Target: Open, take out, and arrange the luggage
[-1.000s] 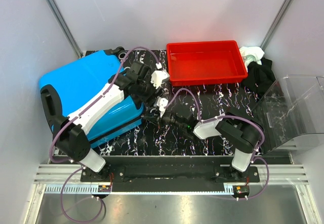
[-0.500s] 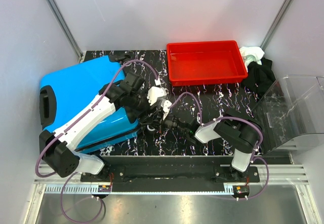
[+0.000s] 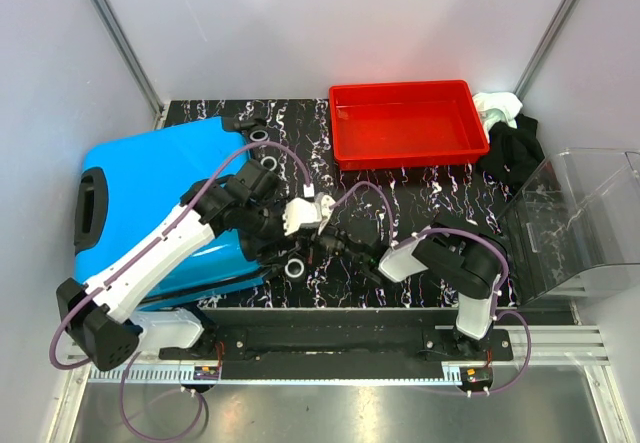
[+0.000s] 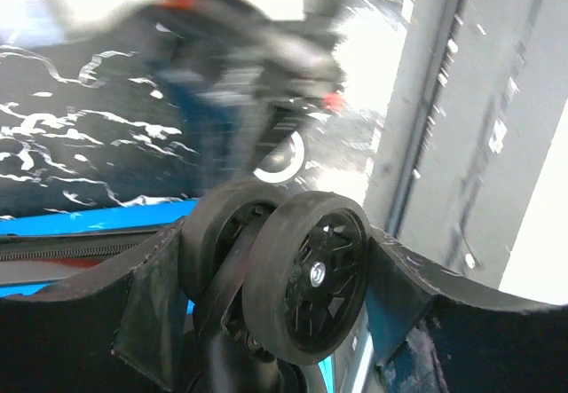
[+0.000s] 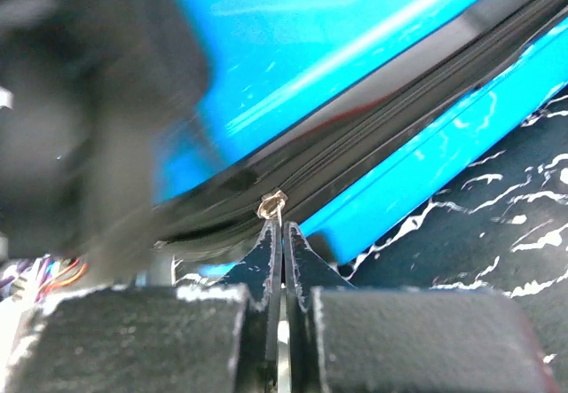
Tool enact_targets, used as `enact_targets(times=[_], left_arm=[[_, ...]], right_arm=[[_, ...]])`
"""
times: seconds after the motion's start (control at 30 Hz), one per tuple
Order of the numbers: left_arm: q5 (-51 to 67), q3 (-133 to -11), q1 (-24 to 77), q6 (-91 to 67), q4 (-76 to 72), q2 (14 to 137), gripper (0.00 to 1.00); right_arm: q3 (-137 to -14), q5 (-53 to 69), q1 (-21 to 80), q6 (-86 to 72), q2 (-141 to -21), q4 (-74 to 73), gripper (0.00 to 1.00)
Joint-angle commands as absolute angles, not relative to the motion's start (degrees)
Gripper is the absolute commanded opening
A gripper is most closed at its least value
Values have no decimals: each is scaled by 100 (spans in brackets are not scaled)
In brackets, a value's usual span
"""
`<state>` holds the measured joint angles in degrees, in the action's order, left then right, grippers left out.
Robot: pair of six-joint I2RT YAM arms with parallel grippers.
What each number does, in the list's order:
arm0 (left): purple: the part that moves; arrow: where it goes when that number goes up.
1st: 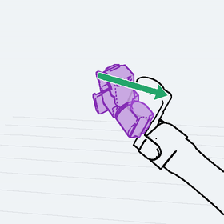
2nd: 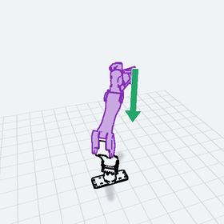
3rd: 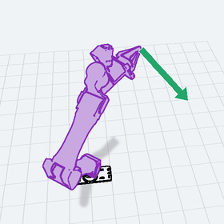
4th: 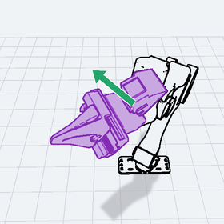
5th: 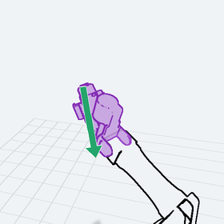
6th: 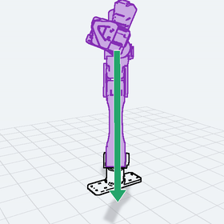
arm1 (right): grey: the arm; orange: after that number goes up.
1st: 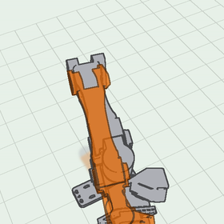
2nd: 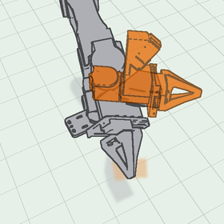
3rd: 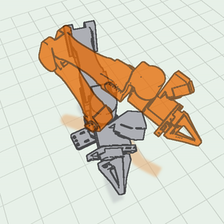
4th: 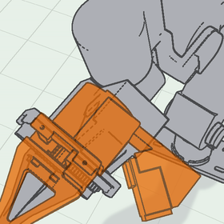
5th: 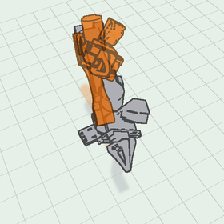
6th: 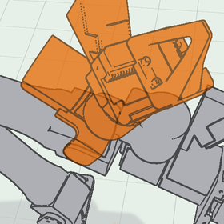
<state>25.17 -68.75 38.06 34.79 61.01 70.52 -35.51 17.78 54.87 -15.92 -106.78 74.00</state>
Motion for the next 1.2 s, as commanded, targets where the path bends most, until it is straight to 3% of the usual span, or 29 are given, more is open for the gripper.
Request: enact_targets(times=[0.0, 0.33, 0.8, 1.17], left_arm=[[3075, -7232, 4271, 3770, 7496, 6451, 0], [2637, -7215, 4658, 5220, 8779, 5881, 0], [2329, -7251, 5098, 5326, 8859, 5897, 0], [2347, -7128, 5098, 5300, 8859, 5836, 0]], right_arm=[[-3981, 791, 5274, -1205, -10731, 6223, 0], [-5245, 650, 4703, -1467, -11004, 5012, 0], [-7978, 1318, 3683, -1827, -12338, 3340, 0], [-8877, 1433, 3630, -1889, -12955, 3155, 0]])
